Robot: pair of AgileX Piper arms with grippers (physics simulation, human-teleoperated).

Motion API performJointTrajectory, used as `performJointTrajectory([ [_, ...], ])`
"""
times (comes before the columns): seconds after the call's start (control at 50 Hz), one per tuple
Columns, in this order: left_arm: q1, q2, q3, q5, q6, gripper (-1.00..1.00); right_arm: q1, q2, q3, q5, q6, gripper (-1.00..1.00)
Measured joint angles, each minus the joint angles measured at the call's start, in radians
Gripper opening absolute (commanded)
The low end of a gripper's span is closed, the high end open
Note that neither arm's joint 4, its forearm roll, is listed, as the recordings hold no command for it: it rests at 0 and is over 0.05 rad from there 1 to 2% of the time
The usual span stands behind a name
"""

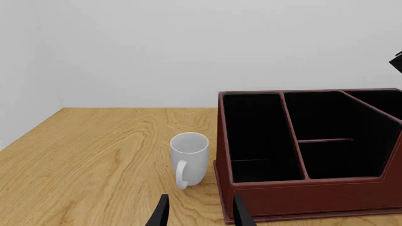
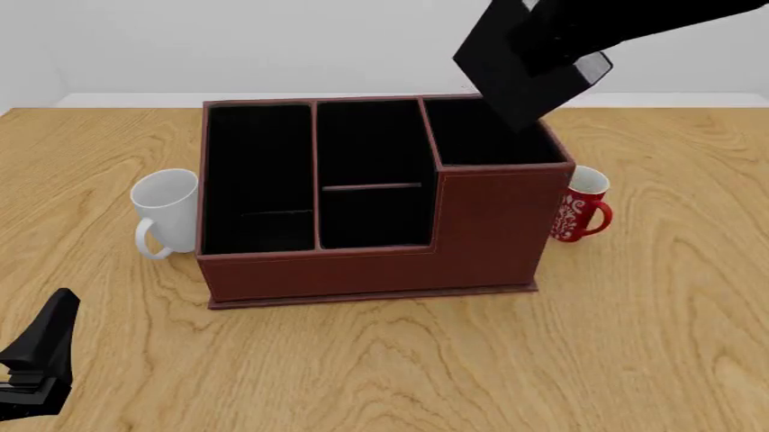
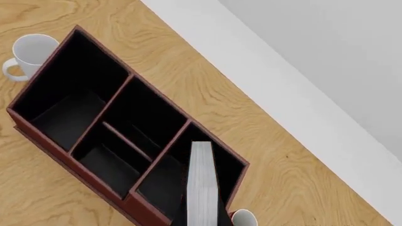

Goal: Pick up the book and place it in the right compartment of the caddy.

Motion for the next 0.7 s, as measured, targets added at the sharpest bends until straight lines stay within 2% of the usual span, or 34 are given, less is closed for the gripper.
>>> performJointTrajectory([
  [0.7, 0.000, 0.000, 0.000, 0.000, 0.000, 1.00, -0.037, 0.087, 0.068, -0.130, 0.033, -1.00],
])
